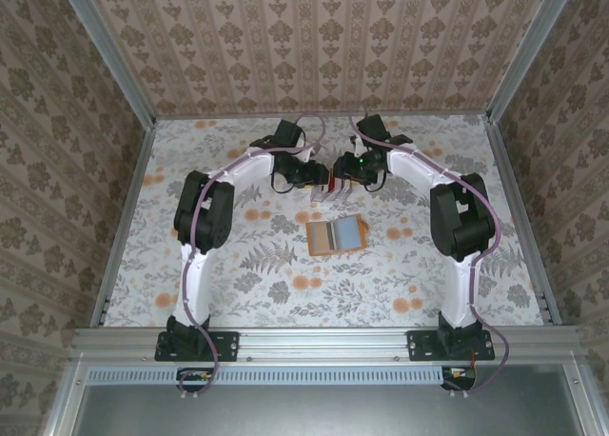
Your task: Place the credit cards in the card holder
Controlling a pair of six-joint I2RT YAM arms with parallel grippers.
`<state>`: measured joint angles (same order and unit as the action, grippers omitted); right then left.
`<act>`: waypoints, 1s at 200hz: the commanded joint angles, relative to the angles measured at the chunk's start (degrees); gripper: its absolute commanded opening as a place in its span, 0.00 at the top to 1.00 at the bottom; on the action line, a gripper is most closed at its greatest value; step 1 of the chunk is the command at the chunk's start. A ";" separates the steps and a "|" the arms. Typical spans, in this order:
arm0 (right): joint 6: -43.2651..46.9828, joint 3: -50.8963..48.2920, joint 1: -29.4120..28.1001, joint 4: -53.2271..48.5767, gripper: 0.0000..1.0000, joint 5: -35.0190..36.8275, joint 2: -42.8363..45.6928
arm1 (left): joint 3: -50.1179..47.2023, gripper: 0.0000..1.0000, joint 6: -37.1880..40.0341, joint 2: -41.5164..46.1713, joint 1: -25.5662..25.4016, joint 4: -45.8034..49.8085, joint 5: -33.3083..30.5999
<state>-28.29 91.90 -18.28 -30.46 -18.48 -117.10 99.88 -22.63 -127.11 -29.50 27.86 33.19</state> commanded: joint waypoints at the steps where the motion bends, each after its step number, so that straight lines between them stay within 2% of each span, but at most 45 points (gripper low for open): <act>1: 0.55 1.27 -0.45 -2.85 0.51 0.52 -1.86 | -0.10 0.58 2.23 2.91 0.93 0.17 -1.26; 61: 0.65 1.11 -0.48 -2.98 0.52 0.59 -1.13 | -0.60 0.56 2.92 3.58 2.09 3.21 -8.52; 99: 0.47 0.77 -0.44 -2.85 0.53 0.28 -0.53 | -0.15 0.56 3.66 1.46 0.61 3.40 -7.56; 121: 0.65 0.56 -0.50 -2.94 0.53 0.20 -0.03 | 0.48 0.58 4.86 0.51 -0.62 5.01 -9.73; 200: 0.23 0.41 -0.49 -2.46 0.56 -1.47 0.97 | 1.53 0.63 3.87 -2.24 -0.56 6.66 -9.75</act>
<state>-28.27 91.90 -18.28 -30.63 -18.48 -117.10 99.90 -19.66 -127.83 -30.22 31.86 24.23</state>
